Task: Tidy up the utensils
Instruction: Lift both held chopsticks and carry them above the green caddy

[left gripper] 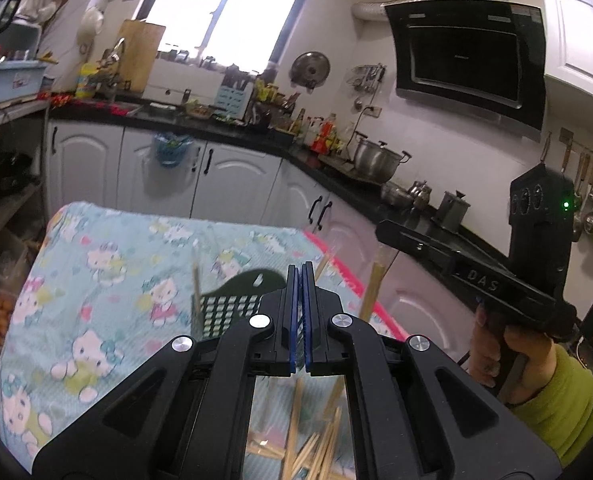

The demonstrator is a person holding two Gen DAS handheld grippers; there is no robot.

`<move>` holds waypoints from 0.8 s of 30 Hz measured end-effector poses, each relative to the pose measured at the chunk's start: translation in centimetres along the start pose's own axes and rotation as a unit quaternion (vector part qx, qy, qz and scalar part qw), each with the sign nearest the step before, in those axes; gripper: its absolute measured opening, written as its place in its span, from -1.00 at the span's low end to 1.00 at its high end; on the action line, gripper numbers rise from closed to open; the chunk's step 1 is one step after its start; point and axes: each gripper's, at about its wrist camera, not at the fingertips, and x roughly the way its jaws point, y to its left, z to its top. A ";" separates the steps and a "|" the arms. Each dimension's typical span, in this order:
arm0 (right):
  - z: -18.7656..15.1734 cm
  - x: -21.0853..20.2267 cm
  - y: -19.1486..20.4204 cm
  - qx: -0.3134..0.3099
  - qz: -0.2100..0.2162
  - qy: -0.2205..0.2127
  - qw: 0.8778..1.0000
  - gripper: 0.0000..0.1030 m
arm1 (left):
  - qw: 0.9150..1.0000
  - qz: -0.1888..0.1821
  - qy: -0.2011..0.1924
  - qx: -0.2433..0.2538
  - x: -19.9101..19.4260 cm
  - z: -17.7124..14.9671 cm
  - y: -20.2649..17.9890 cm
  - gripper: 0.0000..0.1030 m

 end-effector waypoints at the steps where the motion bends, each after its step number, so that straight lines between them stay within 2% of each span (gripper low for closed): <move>1: 0.4 -0.1 -0.1 -0.001 0.000 -0.004 1.000 -0.98 | 1.000 -0.004 -0.002 0.001 0.1 0.4 -0.2 -0.99; 8: 3.7 -0.7 -0.9 -0.005 -0.012 -0.040 0.999 -0.98 | 0.999 -0.026 -0.026 -0.002 1.3 3.6 -1.7 -0.99; 14: 6.3 -0.7 -1.9 -0.016 -0.032 -0.072 0.997 -0.98 | 0.999 -0.029 -0.030 -0.008 3.2 5.8 -2.0 -0.99; 24: 8.0 0.7 -4.4 -0.005 -0.061 -0.102 0.993 -0.98 | 0.998 -0.002 -0.054 0.028 5.8 8.4 -3.7 -0.99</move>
